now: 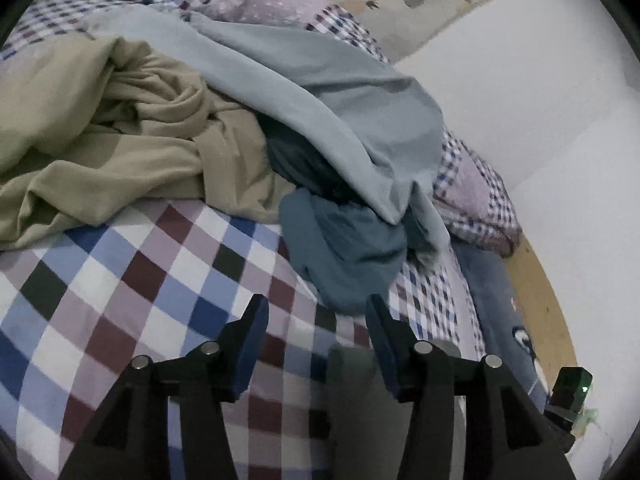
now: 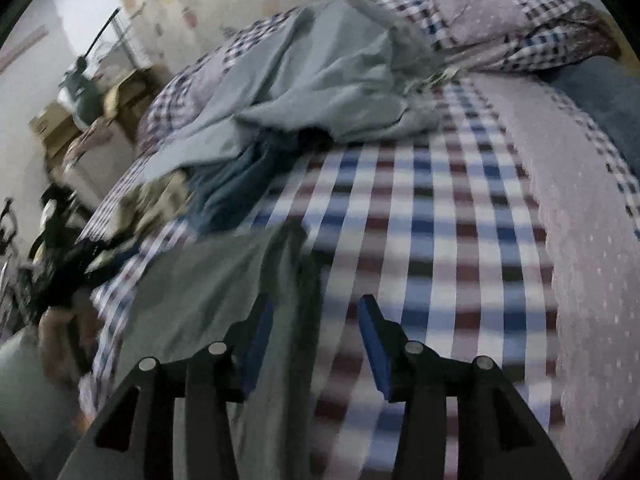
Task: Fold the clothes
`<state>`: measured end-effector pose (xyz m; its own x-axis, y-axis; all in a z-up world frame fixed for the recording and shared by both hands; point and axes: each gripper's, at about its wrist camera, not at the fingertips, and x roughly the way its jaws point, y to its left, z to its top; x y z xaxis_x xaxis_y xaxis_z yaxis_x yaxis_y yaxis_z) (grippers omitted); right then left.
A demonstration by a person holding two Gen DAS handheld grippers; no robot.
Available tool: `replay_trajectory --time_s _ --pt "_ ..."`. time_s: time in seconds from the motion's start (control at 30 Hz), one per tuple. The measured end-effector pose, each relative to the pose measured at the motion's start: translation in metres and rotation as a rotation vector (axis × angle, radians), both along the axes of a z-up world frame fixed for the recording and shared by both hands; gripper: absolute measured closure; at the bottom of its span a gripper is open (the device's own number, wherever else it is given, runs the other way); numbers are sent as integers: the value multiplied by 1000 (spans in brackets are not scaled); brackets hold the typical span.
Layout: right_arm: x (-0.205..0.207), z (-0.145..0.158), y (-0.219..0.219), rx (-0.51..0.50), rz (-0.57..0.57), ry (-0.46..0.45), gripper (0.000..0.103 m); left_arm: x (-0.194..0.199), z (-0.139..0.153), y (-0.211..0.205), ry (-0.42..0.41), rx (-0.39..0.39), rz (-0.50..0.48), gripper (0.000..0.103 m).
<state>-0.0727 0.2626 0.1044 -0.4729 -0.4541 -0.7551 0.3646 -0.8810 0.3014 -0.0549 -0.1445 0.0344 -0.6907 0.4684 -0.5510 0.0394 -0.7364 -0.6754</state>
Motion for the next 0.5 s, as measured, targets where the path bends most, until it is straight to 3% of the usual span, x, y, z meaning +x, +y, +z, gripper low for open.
replay_trajectory --time_s 0.1,0.3,0.5 --pt "34 -9 12 -18 48 -58 55 13 8 18 1 -34 -80 50" --pt "96 -39 25 63 102 -148 55 53 21 63 -10 -128 -235 49" --pt "138 -50 44 65 127 -164 55 107 14 86 -67 -189 -324 49"
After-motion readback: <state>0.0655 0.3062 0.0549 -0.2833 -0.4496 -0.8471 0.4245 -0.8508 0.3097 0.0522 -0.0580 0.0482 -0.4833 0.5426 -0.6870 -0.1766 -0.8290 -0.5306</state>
